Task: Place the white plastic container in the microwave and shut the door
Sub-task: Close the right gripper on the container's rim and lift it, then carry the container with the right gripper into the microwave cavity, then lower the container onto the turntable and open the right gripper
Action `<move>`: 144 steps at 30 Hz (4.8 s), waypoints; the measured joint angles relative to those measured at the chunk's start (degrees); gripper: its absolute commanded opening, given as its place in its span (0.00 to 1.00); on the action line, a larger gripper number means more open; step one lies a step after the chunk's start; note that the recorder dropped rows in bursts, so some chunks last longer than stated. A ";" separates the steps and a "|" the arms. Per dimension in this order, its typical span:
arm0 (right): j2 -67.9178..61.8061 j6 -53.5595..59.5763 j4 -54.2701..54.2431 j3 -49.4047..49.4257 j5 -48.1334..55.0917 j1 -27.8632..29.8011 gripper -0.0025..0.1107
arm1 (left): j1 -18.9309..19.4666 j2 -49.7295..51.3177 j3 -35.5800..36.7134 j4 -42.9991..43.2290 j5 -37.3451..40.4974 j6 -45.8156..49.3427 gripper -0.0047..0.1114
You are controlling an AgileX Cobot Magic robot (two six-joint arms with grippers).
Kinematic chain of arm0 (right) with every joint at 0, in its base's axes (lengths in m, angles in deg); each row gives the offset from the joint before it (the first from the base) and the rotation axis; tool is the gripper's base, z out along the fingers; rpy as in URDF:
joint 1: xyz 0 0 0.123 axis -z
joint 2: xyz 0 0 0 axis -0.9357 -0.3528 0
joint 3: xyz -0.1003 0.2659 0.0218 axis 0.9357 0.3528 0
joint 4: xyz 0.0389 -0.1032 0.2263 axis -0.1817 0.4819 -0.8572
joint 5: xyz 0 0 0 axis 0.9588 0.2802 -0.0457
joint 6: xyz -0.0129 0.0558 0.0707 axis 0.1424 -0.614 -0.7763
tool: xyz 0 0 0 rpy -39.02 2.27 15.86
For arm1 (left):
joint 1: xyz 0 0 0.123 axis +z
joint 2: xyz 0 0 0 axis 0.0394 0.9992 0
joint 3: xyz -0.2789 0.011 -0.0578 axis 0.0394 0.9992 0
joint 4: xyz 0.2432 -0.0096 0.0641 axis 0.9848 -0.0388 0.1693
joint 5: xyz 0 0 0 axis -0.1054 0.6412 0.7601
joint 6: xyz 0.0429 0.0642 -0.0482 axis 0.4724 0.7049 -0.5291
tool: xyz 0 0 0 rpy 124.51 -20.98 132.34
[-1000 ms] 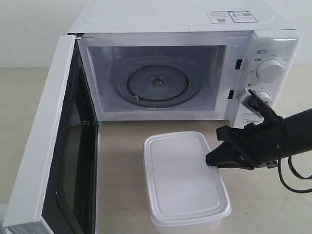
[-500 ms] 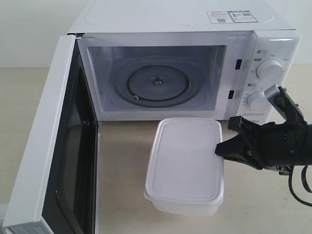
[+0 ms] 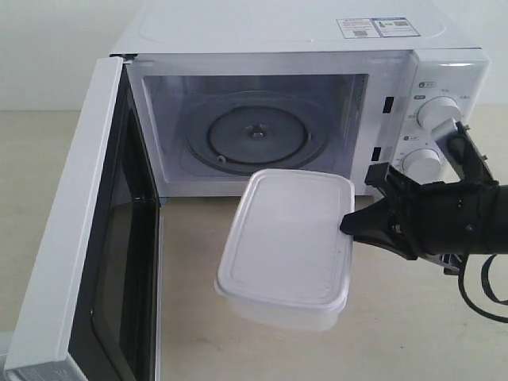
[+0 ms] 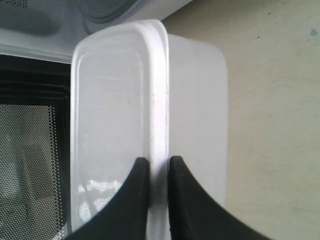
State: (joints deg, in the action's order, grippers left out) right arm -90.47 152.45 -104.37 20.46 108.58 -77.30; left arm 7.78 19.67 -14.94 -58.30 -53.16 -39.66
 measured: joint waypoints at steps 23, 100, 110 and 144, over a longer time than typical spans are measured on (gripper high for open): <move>17.70 -11.85 -0.11 1.52 -21.63 -16.25 0.02 | 0.00 0.00 0.00 0.00 0.00 0.00 0.08; -21.14 -121.88 53.29 -17.61 -87.37 -37.74 0.02 | 0.00 0.00 0.00 0.00 0.00 0.00 0.08; -24.97 -117.50 48.06 -23.19 -88.21 -37.74 0.02 | 0.00 0.00 0.00 0.00 0.00 0.00 0.08; -32.66 -107.12 40.12 -33.19 -91.00 -37.74 0.49 | 0.00 0.00 0.00 0.00 0.00 0.00 0.08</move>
State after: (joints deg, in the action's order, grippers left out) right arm -123.13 45.33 -64.25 -12.73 17.57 -115.04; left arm 7.78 19.67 -14.94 -58.30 -53.16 -39.66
